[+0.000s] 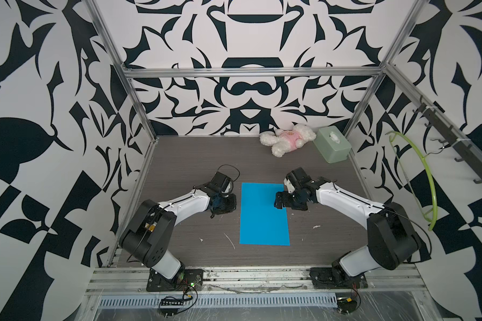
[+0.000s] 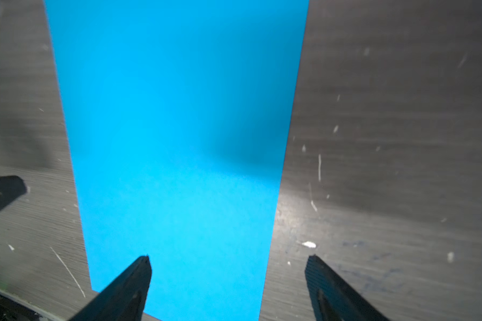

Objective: Fold the rectangular paper in half along the long edge
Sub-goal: Pick up the paper from the center of the board.

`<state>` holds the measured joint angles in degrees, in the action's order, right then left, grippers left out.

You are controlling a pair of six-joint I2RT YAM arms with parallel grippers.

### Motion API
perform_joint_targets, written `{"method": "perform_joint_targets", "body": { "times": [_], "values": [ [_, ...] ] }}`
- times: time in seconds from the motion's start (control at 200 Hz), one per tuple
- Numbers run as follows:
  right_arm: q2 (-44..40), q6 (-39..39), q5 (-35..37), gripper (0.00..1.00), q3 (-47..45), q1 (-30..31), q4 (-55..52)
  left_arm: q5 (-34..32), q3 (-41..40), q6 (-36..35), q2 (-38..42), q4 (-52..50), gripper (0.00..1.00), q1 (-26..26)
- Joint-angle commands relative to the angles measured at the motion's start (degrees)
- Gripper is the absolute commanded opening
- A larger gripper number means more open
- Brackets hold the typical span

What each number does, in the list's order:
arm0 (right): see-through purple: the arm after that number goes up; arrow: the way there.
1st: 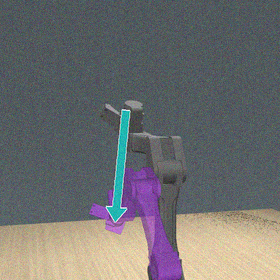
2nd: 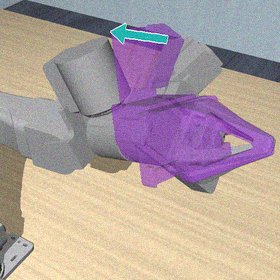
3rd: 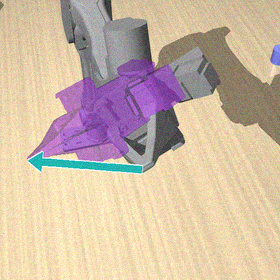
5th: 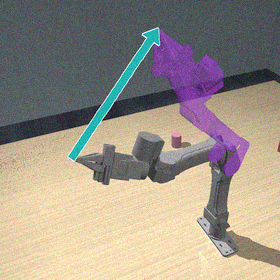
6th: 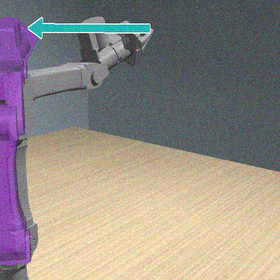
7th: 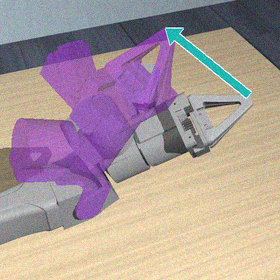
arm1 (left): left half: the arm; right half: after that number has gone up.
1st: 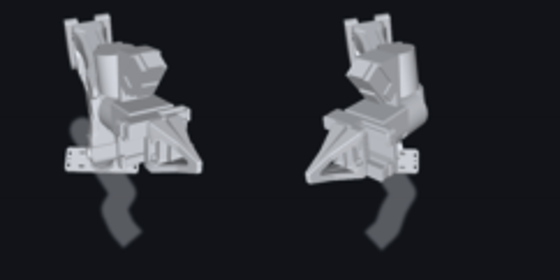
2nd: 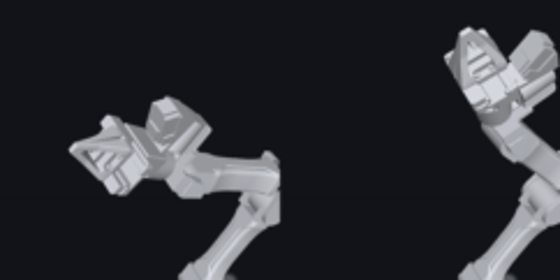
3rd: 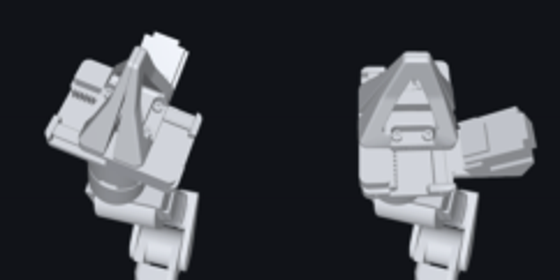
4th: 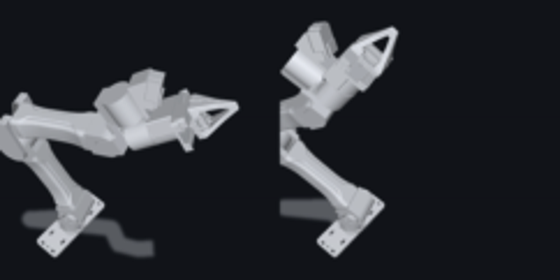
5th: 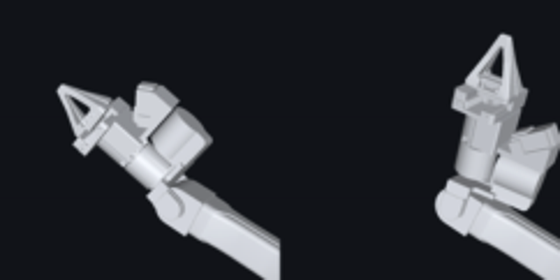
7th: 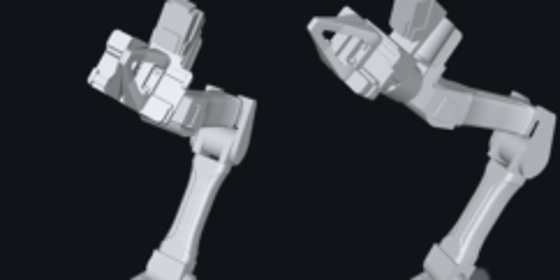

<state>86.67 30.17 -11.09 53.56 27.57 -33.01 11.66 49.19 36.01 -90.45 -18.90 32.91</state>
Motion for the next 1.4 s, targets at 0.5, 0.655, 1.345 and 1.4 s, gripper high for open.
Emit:
{"method": "perform_joint_targets", "body": {
  "times": [0.5,0.655,1.345,1.4],
  "values": [
    [-3.0,8.2,-6.5,0.90,-12.9,0.0,14.3,0.6,0.1,-0.6,-3.2,-2.4,0.00,2.3],
    [-3.2,9.0,-7.4,0.90,-14.8,-0.5,17.6,0.6,0.2,-0.8,-3.7,-2.5,0.00,2.3],
    [-1.5,7.7,-10.0,0.90,-15.6,-3.1,20.7,2.7,-0.9,0.1,-7.3,3.5,0.00,2.7],
    [-1.5,7.7,-10.1,0.90,-15.6,-3.2,20.8,2.9,-0.9,0.1,-7.6,3.6,0.00,2.6]
  ]
}}
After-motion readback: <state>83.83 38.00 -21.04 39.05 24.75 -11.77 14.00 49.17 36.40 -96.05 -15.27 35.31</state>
